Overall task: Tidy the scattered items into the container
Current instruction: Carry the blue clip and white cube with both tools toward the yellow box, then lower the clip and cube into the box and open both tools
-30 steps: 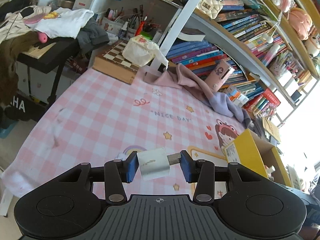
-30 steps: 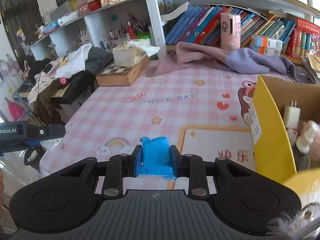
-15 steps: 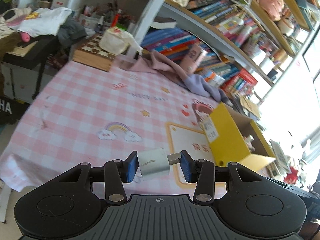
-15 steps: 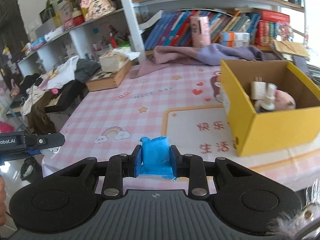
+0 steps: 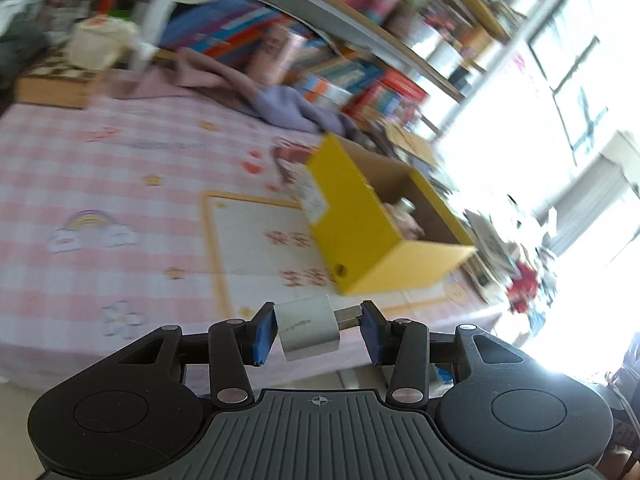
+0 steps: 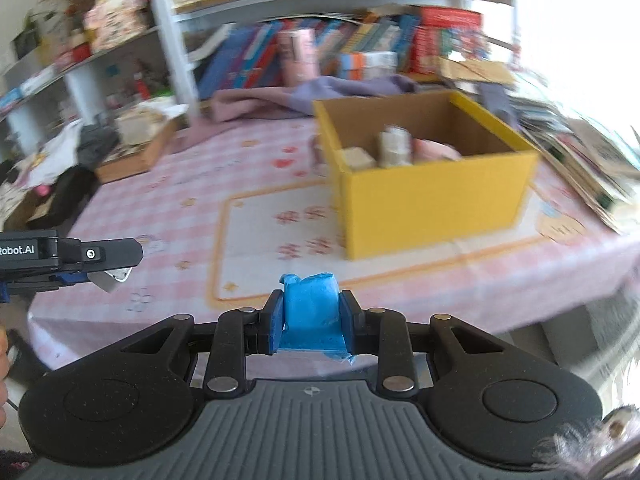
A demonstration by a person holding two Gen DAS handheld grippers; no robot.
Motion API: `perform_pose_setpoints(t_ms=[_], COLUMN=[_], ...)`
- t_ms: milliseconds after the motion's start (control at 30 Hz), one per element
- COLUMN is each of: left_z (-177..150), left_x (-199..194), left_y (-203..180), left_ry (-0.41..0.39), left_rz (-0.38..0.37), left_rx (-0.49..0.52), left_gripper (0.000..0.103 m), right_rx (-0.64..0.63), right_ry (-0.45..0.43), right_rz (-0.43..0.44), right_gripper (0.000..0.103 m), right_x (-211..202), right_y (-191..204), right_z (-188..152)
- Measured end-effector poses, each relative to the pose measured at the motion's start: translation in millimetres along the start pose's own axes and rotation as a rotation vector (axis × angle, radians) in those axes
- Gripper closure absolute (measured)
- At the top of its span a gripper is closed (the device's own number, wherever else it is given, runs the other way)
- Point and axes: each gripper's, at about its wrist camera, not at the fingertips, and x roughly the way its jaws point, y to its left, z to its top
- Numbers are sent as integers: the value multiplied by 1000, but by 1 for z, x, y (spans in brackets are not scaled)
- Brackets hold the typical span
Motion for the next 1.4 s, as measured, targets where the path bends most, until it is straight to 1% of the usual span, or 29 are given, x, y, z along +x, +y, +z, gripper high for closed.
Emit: perform_pose_setpoints(t_ms=[200, 367, 600, 733, 933, 1167, 1267, 1400], left_z=[5, 12, 22, 28, 40, 67, 73, 81], left_x=[30, 49, 75, 88, 109, 141, 157, 174], left_y=[-33, -60, -81, -90, -103, -120, -127, -131], left_ry=[40, 47, 68, 65, 47, 1, -3, -18], left_rz=[-58, -84, -104, -113, -100, -68, -46, -3], left_rx=[69, 135, 198, 229, 254, 247, 229, 182], left_gripper=[60, 60, 60, 60, 60, 60, 60, 60], right_rx=[59, 112, 158, 168, 171, 102, 66, 6], right_ry=[-15, -19, -21, -14, 0, -19, -23, -56], right_rz=[-61, -95, -103, -98, -84, -38, -21, 4], right_gripper=[76, 76, 76, 76, 76, 76, 76, 76], right_x=[-12, -11, 0, 12, 36, 62, 70, 75], right_y=[-36, -65, -93, -104, -124, -149, -161, -176], right_z=[-5, 0, 11, 16, 31, 75, 91, 116])
